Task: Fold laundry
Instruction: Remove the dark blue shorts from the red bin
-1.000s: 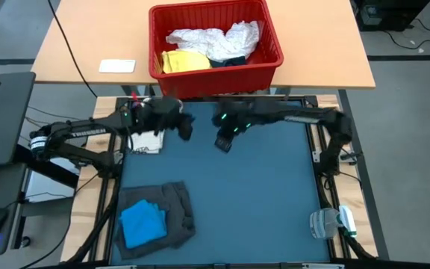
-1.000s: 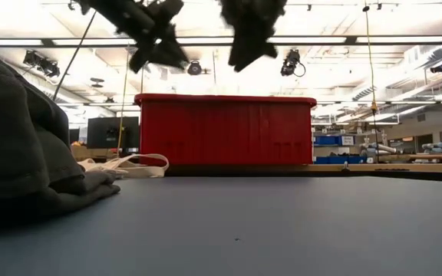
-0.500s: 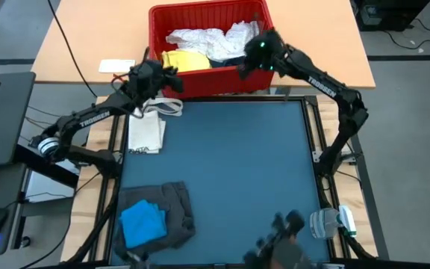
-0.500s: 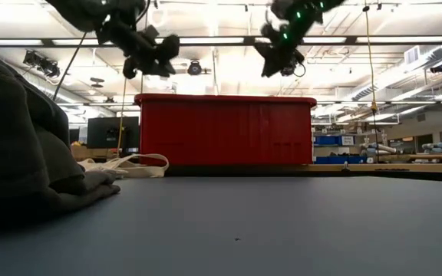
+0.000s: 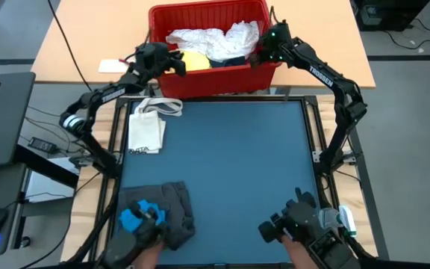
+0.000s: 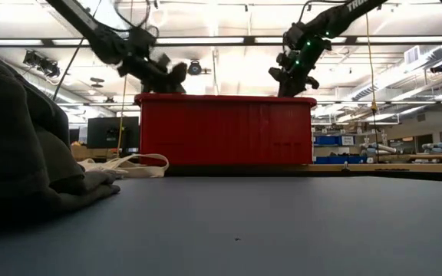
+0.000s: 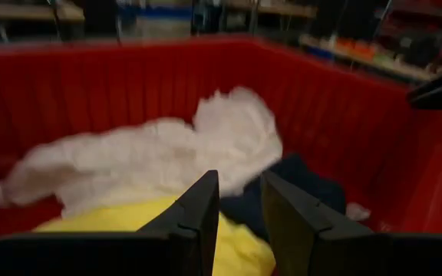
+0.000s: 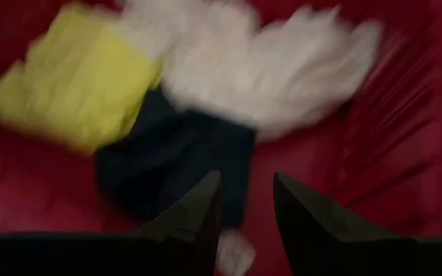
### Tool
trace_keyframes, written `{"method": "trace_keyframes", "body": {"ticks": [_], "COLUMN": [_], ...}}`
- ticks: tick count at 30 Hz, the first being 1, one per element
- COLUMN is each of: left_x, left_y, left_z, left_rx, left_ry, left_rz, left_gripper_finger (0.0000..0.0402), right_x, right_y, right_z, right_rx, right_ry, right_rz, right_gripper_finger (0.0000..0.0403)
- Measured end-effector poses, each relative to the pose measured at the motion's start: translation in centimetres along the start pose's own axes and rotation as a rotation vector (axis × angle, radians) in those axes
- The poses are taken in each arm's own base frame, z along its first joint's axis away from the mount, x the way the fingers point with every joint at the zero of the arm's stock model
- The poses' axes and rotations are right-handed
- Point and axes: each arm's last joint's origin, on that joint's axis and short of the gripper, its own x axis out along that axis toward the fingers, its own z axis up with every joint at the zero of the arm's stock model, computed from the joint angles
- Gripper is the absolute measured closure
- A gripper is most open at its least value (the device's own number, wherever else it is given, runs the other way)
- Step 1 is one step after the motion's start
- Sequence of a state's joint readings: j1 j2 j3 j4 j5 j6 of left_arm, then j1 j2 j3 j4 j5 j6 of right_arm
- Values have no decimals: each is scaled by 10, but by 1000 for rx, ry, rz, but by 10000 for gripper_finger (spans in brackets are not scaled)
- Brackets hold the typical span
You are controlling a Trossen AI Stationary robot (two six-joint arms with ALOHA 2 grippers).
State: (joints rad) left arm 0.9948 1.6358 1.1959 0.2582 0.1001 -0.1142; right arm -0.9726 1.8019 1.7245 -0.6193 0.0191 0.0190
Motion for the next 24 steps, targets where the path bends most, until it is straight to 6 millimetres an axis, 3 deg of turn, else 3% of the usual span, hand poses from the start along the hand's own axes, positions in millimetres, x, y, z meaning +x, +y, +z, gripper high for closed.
{"method": "trace_keyframes", "body": {"ticks": [3, 6, 10, 17, 21, 24], "left_x": [10, 7, -5, -34, -49, -58], "left_y": [-1, -12, -43, -104, -136, -149], "left_z": [-4, -2, -11, -14, -10, -2], "left_rx": [-32, -65, -82, -41, -40, -16], "left_ry": [155, 322, 580, 720, 708, 641], "left_rz": [3, -63, -145, -260, -341, -340], "left_gripper_finger": [299, 299, 306, 346, 364, 366], "right_x": [0, -9, -21, -56, -78, -84], "right_y": [3, 4, 12, 31, 47, 55], "right_z": [-8, -17, -35, -50, -46, -32], "right_rx": [-42, -33, 9, -15, -66, -121], "right_ry": [84, 188, 380, 566, 504, 321], "right_rz": [47, 138, 302, 381, 436, 400], "right_gripper_finger": [277, 277, 277, 277, 277, 277]}}
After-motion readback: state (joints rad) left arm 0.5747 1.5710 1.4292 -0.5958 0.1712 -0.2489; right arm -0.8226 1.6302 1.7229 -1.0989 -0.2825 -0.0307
